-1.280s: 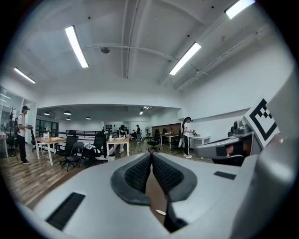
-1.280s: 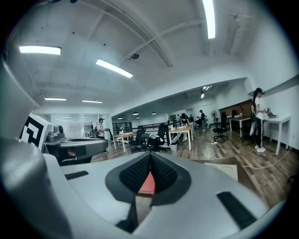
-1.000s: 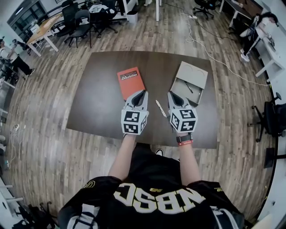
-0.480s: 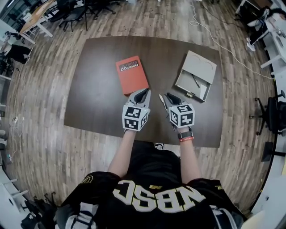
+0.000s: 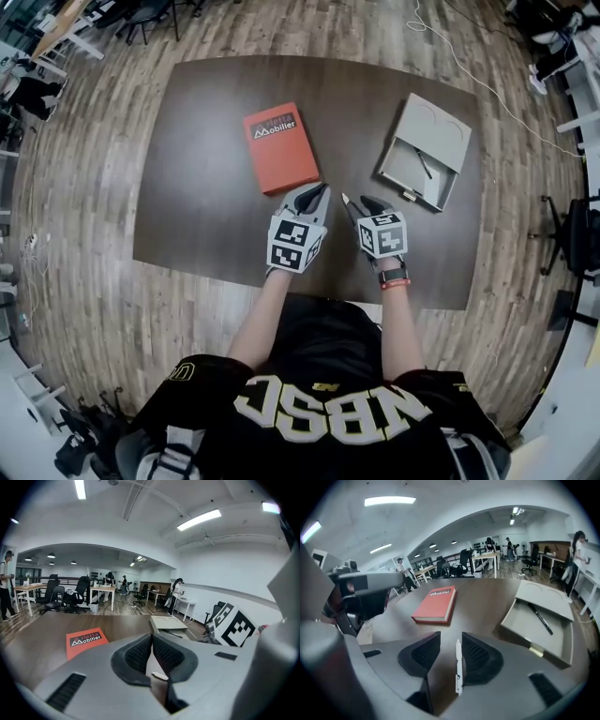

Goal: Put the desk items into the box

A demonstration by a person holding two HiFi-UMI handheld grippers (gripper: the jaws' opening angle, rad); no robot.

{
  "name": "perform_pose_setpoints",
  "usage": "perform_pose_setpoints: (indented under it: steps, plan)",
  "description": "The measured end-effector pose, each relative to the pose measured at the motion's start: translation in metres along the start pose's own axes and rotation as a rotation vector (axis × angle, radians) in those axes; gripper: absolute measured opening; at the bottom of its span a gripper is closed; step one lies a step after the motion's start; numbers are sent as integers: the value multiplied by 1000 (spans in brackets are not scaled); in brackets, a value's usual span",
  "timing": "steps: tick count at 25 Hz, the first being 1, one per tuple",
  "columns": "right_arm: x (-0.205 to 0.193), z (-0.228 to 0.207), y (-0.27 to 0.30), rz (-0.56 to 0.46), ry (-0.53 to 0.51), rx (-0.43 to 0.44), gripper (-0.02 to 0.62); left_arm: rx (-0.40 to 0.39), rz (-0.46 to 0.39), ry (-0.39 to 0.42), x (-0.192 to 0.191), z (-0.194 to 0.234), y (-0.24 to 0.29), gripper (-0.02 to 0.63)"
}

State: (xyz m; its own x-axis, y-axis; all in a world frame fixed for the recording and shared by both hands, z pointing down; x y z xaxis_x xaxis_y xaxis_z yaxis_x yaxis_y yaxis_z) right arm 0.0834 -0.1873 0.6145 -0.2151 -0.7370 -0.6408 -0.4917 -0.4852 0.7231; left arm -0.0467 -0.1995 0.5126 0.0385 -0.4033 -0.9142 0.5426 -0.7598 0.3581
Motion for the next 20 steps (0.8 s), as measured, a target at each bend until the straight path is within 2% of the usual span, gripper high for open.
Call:
perform_pose_setpoints:
  steps: [3, 9, 14, 20]
  plan:
    - [-14, -5, 16, 67, -57, -24, 153, 8, 27, -18, -10, 9, 4, 26]
    - [-41, -8, 43, 168, -96, -33, 150, 20, 62, -48, -23, 23, 12, 26]
    - [-57, -8, 55, 260, -149, -68, 123, 30, 87, -63, -30, 30, 13, 26]
    - [-65, -16, 62, 269, -113, -66, 87, 25, 106, -64, -35, 32, 16, 26]
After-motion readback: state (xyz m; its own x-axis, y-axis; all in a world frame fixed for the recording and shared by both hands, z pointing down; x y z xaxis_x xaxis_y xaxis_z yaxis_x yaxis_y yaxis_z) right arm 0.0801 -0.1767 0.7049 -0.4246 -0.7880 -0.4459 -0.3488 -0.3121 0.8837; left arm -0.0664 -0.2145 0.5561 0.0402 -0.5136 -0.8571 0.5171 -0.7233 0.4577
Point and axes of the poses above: the fingertips, and each gripper's own axes: y forward along the fingers, z to its left, x out of its top, the point moved 5 cm from there along -y, backward along the fingers, and after that the axes turned 2 degrees about x, right-handed, at the moved point
